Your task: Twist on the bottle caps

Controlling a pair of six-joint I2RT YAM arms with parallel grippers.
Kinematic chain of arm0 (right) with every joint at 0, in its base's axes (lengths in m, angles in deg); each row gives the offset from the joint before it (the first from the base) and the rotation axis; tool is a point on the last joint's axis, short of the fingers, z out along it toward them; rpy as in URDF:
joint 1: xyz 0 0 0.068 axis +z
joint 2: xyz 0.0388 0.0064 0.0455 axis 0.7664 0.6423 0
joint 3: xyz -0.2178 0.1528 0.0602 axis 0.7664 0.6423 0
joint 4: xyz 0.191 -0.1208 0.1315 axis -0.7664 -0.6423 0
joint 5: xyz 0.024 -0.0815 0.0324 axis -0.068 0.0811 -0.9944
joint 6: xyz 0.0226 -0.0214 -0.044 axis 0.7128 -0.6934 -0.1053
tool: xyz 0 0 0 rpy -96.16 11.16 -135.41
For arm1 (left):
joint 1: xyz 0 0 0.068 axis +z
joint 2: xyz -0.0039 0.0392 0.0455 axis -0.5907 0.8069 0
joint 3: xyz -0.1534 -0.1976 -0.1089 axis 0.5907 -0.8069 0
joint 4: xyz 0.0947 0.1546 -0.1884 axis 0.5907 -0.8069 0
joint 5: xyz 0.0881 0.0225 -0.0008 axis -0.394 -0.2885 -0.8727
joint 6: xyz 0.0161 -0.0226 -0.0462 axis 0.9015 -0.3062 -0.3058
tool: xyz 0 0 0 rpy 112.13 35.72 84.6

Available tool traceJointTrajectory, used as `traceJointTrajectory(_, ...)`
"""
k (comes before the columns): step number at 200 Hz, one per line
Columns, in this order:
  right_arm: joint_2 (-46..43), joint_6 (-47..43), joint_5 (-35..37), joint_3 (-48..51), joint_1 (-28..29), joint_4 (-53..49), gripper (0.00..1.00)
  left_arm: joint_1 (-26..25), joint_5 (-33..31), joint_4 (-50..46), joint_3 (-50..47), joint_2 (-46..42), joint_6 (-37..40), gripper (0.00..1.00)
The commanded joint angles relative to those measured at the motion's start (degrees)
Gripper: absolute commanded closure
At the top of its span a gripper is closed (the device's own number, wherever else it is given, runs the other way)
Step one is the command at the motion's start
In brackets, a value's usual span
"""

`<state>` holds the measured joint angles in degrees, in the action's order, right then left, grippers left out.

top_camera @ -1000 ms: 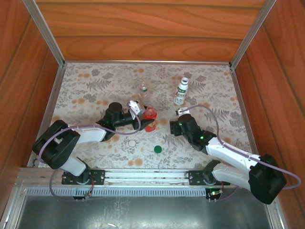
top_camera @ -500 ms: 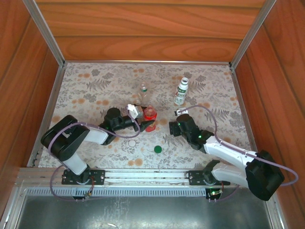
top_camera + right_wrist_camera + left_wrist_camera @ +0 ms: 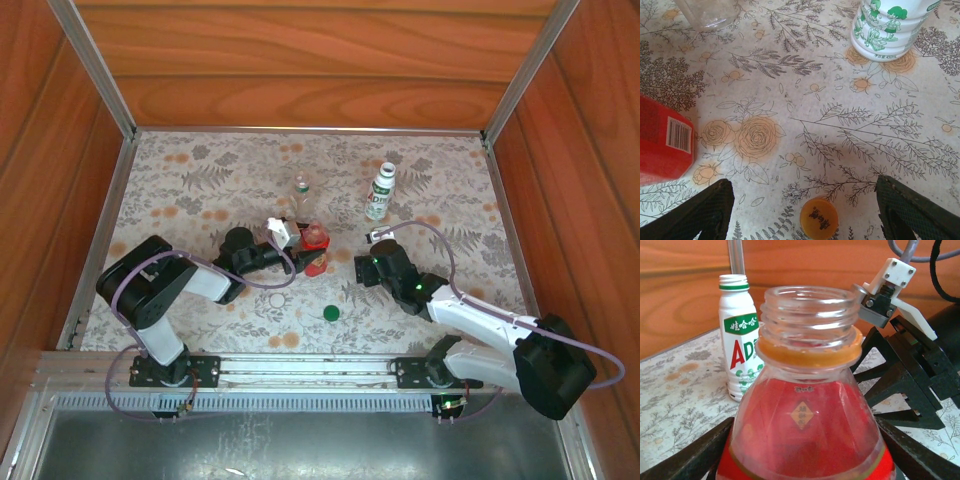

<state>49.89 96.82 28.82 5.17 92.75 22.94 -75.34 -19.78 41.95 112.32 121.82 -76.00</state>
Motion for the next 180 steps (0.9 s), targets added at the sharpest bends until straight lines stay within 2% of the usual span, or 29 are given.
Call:
traceJointTrajectory(1,0.01,1.03,-0.61,0.36,-0.07,0.71,0.21,-0.57,1.17,2.34,1.12,0.90,-0.97,0.33)
traceJointTrajectory(42,-2.24,2.68,0.71,0.24,-0.07,-1.66,0.20,-0.59,1.84,2.32,1.38,1.17,-1.00,0.38)
traceJointTrajectory(61,-4.01,3.76,1.17,0.39,-0.15,-3.07,0.10,-0.55,2.62,2.29,1.38,0.91,-0.98,0.38)
traceJointTrajectory(62,-4.18,3.80,1.15,0.41,-0.13,-3.20,0.07,-0.57,2.69,2.28,1.34,0.86,-1.07,0.38)
traceJointTrajectory(68,-4.65,3.90,1.06,0.53,-0.18,-3.84,0.00,-0.54,2.87,2.34,1.30,0.69,-1.08,0.38)
traceJointTrajectory(103,-5.15,5.12,-0.26,-0.41,-0.85,-8.56,0.00,-0.57,3.68,2.21,0.52,-0.19,-1.26,0.38)
traceJointTrajectory(123,-3.11,6.93,-0.93,-1.38,-1.75,-10.89,0.09,-0.52,3.95,2.15,0.43,-0.16,-1.24,0.38)
traceJointTrajectory(127,-2.57,7.10,-1.06,-1.44,-1.89,-10.89,0.14,-0.55,4.05,2.14,0.47,-0.09,-1.28,0.38)
traceJointTrajectory(135,-1.40,7.31,-1.29,-1.71,-2.01,-10.89,0.19,-0.53,4.21,2.07,0.57,0.06,-1.25,0.38)
traceJointTrajectory(157,2.08,7.97,-1.45,-2.39,-2.02,-10.67,0.24,-0.58,4.59,2.01,0.76,0.37,-1.33,0.38)
traceJointTrajectory(180,5.53,7.56,-1.32,-2.71,-2.03,-9.41,0.34,-0.44,4.57,2.00,0.68,0.24,-1.46,0.38)
